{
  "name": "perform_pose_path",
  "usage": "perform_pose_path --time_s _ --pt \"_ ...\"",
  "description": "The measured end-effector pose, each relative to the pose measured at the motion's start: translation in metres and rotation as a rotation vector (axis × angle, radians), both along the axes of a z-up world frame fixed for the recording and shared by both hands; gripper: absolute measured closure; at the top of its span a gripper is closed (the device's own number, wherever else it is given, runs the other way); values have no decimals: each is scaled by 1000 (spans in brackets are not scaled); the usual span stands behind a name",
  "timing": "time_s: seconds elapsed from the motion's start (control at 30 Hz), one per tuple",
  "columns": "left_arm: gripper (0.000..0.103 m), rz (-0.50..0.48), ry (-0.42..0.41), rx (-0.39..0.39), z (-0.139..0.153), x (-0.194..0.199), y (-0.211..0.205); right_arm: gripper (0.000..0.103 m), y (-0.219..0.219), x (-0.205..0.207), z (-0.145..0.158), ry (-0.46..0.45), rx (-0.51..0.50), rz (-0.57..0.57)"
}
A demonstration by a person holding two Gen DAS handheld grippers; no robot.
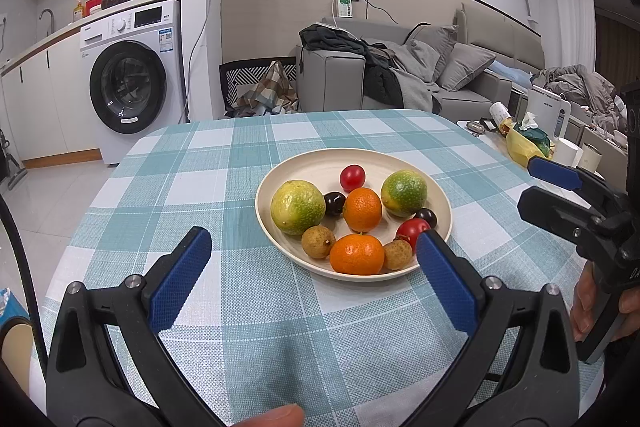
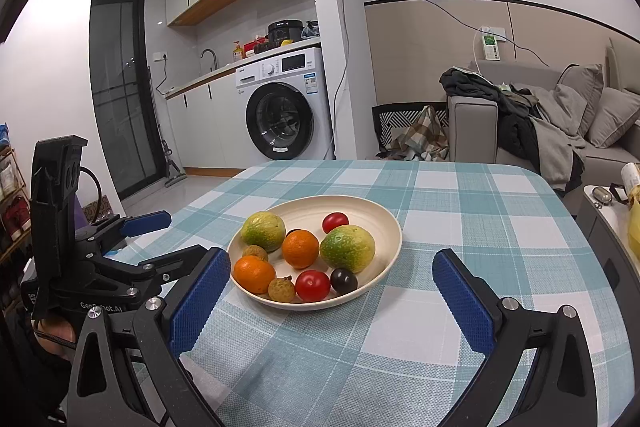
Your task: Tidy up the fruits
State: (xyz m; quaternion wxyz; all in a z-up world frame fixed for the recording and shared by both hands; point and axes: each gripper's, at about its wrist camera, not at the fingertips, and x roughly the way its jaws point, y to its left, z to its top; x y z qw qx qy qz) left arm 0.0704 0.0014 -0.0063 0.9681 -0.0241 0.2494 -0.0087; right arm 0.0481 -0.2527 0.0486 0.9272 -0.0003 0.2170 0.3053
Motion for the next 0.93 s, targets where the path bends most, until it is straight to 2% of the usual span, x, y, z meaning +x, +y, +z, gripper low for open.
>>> perform_pose_path --time_s 0.93 --pt "1 -10 -6 13 2 0 -2 0 4 -1 -1 2 -3 9"
